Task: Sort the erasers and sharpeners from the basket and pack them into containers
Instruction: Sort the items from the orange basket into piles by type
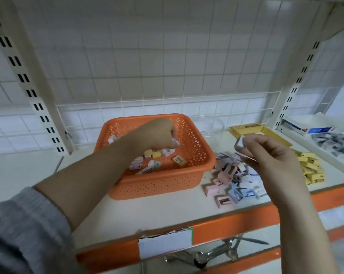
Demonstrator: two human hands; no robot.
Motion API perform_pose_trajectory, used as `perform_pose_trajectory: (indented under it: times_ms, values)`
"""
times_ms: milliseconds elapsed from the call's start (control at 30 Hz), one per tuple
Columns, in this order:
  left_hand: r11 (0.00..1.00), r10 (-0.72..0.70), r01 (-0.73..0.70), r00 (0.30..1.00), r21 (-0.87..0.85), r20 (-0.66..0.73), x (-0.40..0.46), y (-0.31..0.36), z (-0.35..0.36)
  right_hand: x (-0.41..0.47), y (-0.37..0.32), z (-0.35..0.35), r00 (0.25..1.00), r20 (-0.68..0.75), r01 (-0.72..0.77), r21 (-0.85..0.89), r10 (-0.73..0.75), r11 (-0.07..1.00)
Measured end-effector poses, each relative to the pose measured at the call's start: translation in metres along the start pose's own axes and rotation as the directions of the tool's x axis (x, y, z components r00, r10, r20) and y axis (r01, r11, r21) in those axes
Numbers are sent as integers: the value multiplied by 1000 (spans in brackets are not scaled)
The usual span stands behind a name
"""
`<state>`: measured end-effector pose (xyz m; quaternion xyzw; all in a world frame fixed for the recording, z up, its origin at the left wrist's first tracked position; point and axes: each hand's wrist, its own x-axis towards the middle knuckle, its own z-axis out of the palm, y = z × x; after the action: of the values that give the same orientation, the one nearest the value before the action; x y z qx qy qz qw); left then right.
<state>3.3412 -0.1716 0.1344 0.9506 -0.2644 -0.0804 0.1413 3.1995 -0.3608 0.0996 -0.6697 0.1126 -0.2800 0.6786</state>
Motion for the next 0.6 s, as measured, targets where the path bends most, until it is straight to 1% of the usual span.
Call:
perform_pose_trajectory:
  times_ms: [33,100,167,200,267,333,367,400,500,533,600]
  values:
    - [998,26,-33,994,-59,-110,-5,3,-5,5,1,-6,1000,-24,7,-27,-8,1000]
    - [980,88,-139,945,-143,-314,-23,15,-13,13,4,-18,998,-55,32,-92,-37,995]
    - [943,150,-255,898,-212,-413,-44,35,-14,20,9,-32,997,-43,53,-185,-62,981]
    - [927,176,-302,874,-222,-454,-53,45,-10,23,12,-39,998,-12,63,-238,-68,969]
    - [905,232,-380,818,-191,-527,-68,61,1,29,22,-51,996,61,87,-351,-70,932]
    - [897,270,-416,782,-148,-561,-76,76,18,35,33,-61,988,135,126,-452,-73,883]
    - [900,275,-415,777,-132,-567,-79,83,29,40,38,-65,981,180,157,-483,-78,861]
    - [914,253,-385,789,-130,-561,-81,89,40,45,44,-68,969,232,194,-507,-83,840]
    - [954,76,-220,836,-205,-544,-88,103,71,61,58,-69,923,371,312,-574,-98,757]
    - [954,16,-174,842,-243,-539,-91,108,80,65,61,-69,910,402,345,-600,-101,721]
    - [938,-73,-117,853,-325,-517,-95,116,95,70,64,-68,893,444,370,-622,-79,690]
